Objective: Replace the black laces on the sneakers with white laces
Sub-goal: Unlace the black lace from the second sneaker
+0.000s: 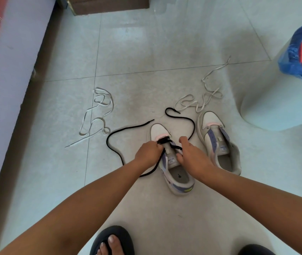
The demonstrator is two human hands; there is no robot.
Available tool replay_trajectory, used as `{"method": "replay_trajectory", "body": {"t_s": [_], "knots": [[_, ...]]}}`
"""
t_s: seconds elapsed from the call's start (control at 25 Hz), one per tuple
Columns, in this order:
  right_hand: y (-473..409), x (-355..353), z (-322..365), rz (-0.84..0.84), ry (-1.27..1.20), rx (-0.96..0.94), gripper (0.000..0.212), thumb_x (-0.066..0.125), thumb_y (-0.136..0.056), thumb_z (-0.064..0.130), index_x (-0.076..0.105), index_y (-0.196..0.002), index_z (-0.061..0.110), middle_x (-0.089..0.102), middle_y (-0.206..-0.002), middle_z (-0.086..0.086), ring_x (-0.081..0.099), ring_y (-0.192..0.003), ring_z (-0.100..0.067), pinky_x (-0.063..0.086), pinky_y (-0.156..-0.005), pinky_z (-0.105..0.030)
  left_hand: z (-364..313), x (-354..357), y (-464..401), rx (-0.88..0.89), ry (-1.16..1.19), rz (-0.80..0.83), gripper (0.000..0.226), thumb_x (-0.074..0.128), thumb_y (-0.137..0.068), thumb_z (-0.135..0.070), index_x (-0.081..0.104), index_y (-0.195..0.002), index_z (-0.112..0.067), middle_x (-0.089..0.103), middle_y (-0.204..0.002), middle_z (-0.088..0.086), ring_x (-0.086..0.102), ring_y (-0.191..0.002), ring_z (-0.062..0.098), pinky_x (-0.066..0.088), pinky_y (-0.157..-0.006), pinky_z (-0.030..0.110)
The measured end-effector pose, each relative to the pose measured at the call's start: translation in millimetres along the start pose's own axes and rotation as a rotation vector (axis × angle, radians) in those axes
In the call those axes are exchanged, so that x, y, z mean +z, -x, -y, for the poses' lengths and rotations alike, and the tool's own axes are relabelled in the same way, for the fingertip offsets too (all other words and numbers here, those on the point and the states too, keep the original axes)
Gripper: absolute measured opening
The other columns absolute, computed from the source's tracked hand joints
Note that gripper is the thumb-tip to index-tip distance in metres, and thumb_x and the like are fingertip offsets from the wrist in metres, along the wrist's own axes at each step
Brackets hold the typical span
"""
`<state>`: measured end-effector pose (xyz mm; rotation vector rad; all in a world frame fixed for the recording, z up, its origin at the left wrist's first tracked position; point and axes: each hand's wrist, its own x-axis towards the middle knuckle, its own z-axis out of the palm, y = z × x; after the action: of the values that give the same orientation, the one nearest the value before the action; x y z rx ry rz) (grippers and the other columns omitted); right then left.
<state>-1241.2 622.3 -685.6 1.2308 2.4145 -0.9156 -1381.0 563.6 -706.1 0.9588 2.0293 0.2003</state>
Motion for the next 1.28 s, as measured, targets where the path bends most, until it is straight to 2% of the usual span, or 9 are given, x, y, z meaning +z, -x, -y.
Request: {"method": "replay_trajectory", "body": {"t_s": [0.24,0.48,0.56,0.68,0.76,0.84,0.96,1.04,1.28], "knots": [[4,3,-12,0.023,0.127,0.028,0.011,0.037,-0.096,0.009,0.027,-0.100,0.012,0.057,-0.091,-0.014,0.051,-0.069,-0.029,0.030,-0.053,-0.034,24,-40,-11,0.376,-1.164,-0.220,0.017,0.038,-0.095,-0.012,0.051,-0.107,-0.009,0.059,-0.105,0.008,0.057,-0.097,0.029,0.030,-0.067,0.031],[0,-2,-10,0.033,0.103,-0.027,0.017,0.040,-0.094,0.006,0.024,-0.095,0.013,0.053,-0.101,-0.015,0.048,-0.070,-0.029,0.032,-0.056,-0.035,20,-16,-2,-0.188,0.407,-0.004,0.041,0.038,-0.096,-0.037,0.054,-0.070,-0.010,0.058,-0.065,0.005,0.052,-0.049,0.017,0.032,-0.040,0.018],[1,-1,-9,0.007,0.130,-0.010,0.017,0.039,-0.094,0.006,0.024,-0.095,0.014,0.052,-0.102,-0.014,0.044,-0.067,-0.028,0.028,-0.050,-0.033,20,-13,-3,-0.066,0.313,-0.026,0.038,0.036,-0.098,-0.033,0.053,-0.073,-0.011,0.058,-0.069,0.006,0.052,-0.054,0.018,0.038,-0.046,0.023],[4,-1,-10,0.012,0.147,0.008,0.018,0.039,-0.092,0.004,0.023,-0.094,0.014,0.050,-0.104,-0.014,0.042,-0.068,-0.027,0.023,-0.048,-0.033,37,-32,-15,0.172,-0.698,-0.245,0.020,0.038,-0.097,-0.019,0.057,-0.100,-0.012,0.063,-0.094,0.005,0.062,-0.084,0.025,0.040,-0.064,0.032],[2,-1,-10,0.022,0.134,-0.003,0.020,0.040,-0.092,0.003,0.023,-0.093,0.014,0.050,-0.105,-0.015,0.042,-0.068,-0.027,0.027,-0.052,-0.034,50,-51,-21,0.164,-0.972,-0.296,0.020,0.041,-0.093,-0.009,0.054,-0.107,-0.010,0.063,-0.105,0.007,0.063,-0.096,0.028,0.044,-0.070,0.033],[0,-1,-10,0.022,0.161,-0.004,0.022,0.040,-0.091,0.002,0.022,-0.093,0.015,0.050,-0.105,-0.014,0.040,-0.066,-0.027,0.023,-0.047,-0.033,48,-50,-22,0.019,-0.587,-0.328,0.017,0.042,-0.092,-0.013,0.057,-0.096,-0.007,0.065,-0.100,0.012,0.062,-0.092,0.031,0.043,-0.069,0.033],[-2,-1,-8,0.011,0.142,0.006,0.020,0.039,-0.092,0.003,0.022,-0.093,0.015,0.050,-0.105,-0.014,0.040,-0.065,-0.027,0.017,-0.044,-0.031,25,-35,-13,-0.222,0.705,-0.175,0.026,0.044,-0.090,-0.016,0.063,-0.075,-0.006,0.066,-0.079,0.013,0.062,-0.071,0.024,0.048,-0.064,0.031],[-1,-1,-10,0.016,0.118,0.019,0.019,0.039,-0.092,0.003,0.023,-0.094,0.014,0.049,-0.105,-0.014,0.041,-0.066,-0.027,0.017,-0.044,-0.030,26,-31,-8,-0.216,1.026,-0.124,0.026,0.050,-0.089,-0.014,0.064,-0.069,-0.009,0.066,-0.076,0.008,0.061,-0.066,0.015,0.050,-0.064,0.025],[-4,-2,-12,0.028,0.069,0.028,0.018,0.040,-0.091,0.005,0.024,-0.094,0.013,0.045,-0.096,-0.011,0.044,-0.067,-0.029,0.025,-0.050,-0.033,70,-20,-2,0.035,0.270,-0.128,0.023,0.067,-0.084,-0.038,0.054,-0.086,-0.018,0.053,-0.086,-0.002,0.054,-0.075,0.011,0.041,-0.063,0.020]]}}
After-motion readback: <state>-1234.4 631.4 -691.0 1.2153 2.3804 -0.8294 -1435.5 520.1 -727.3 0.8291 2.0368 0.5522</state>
